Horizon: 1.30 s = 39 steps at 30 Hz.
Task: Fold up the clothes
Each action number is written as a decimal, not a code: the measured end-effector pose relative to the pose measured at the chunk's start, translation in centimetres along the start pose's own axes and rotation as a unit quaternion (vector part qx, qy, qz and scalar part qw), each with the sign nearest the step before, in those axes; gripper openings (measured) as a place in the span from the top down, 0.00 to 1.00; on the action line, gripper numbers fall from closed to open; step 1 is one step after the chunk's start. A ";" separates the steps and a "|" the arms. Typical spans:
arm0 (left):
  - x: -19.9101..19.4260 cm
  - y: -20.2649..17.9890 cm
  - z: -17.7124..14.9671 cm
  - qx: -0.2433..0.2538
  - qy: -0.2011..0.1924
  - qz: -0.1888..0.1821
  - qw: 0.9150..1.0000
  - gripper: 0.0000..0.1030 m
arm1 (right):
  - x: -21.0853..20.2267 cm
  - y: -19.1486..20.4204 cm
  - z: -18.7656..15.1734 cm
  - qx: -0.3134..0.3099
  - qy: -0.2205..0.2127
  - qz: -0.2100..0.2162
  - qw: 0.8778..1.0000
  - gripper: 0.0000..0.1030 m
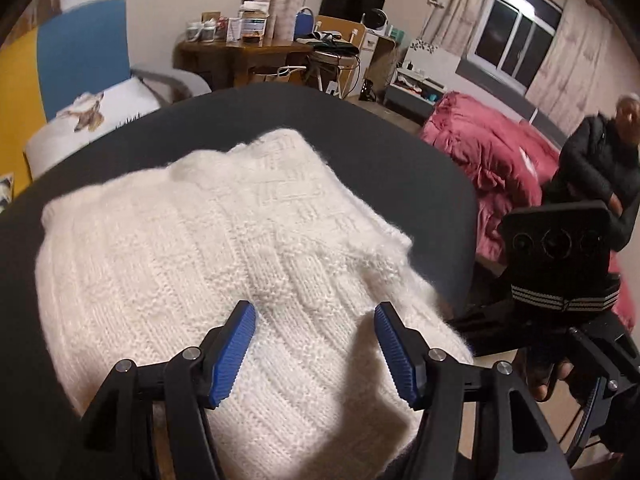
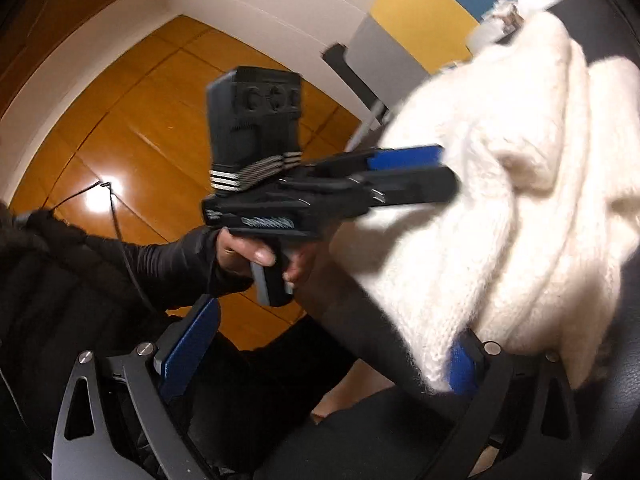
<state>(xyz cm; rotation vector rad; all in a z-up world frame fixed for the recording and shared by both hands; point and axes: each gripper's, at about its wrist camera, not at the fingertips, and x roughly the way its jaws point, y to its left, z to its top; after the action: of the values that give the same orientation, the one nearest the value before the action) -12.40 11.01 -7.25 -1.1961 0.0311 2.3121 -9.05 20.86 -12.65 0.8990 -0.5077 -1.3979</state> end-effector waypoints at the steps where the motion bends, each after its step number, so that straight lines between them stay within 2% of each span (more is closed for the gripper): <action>1: 0.0 -0.2 0.1 -0.001 -0.002 -0.003 1.000 0.39 | 0.0 -0.1 0.0 0.000 -0.004 0.001 1.000 0.03; 4: 1.3 -0.8 0.6 0.007 0.011 0.002 1.000 0.37 | 0.1 0.2 -0.2 -0.006 -0.003 0.000 1.000 0.03; 6: 2.3 -2.0 0.8 0.049 0.030 0.018 0.998 0.25 | 0.1 0.5 -0.6 -0.014 0.003 -0.003 1.000 0.03; 9: 3.5 -3.8 0.9 0.105 0.056 0.050 0.992 0.16 | 0.7 1.5 -0.8 -0.027 0.021 -0.019 0.999 0.03; 10: 3.7 -4.0 1.0 0.105 0.060 0.053 0.991 0.15 | 0.9 1.7 -0.8 -0.025 0.029 -0.026 0.999 0.03; 14: 3.2 -3.2 1.4 0.064 0.047 0.031 0.996 0.14 | 0.1 2.8 -0.8 -0.025 0.050 -0.074 0.996 0.03; 19: 1.7 -2.7 1.4 0.053 0.023 0.006 0.998 0.17 | -2.1 4.4 -1.5 -0.037 0.052 -0.145 0.987 0.03; 21: -0.2 -1.7 2.0 0.013 -0.011 -0.025 1.000 0.23 | -2.6 5.0 -1.4 -0.048 0.044 -0.174 0.983 0.03; 23: -2.2 -0.3 2.4 -0.027 -0.057 -0.044 0.997 0.23 | -3.2 5.3 -0.8 -0.059 0.022 -0.181 0.982 0.03; 25: -2.7 1.1 2.7 -0.049 -0.079 -0.023 0.995 0.23 | -3.2 5.1 0.0 -0.064 -0.001 -0.164 0.984 0.03; 26: -1.8 1.4 2.6 -0.044 -0.061 -0.003 0.997 0.23 | -2.8 4.6 0.2 -0.060 0.002 -0.165 0.984 0.03; 28: 0.9 1.7 2.4 -0.023 -0.001 0.042 0.999 0.25 | -1.5 2.9 0.6 -0.044 0.027 -0.181 0.982 0.03; 29: 1.1 1.5 2.5 -0.015 0.003 0.048 0.999 0.24 | -1.4 2.6 0.7 -0.041 0.034 -0.183 0.982 0.03; 30: 0.8 1.1 2.7 -0.007 -0.006 0.047 0.999 0.24 | -1.7 2.7 0.9 -0.041 0.037 -0.181 0.982 0.03; 34: -1.7 1.3 4.0 -0.036 -0.062 -0.012 0.997 0.24 | -3.9 3.0 1.4 -0.047 0.036 -0.184 0.981 0.03; 36: -2.2 1.4 4.9 -0.033 -0.081 -0.013 0.996 0.24 | -5.5 2.8 1.8 -0.042 0.026 -0.199 0.979 0.03; 39: -1.4 2.1 6.0 -0.038 -0.079 -0.008 0.996 0.24 | -5.6 1.9 2.1 -0.033 0.039 -0.207 0.977 0.03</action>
<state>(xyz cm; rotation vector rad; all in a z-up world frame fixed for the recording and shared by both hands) -17.27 10.11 -3.02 -1.0409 -0.1249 2.4055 -10.33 25.64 -8.87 1.0403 -0.2179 -1.7362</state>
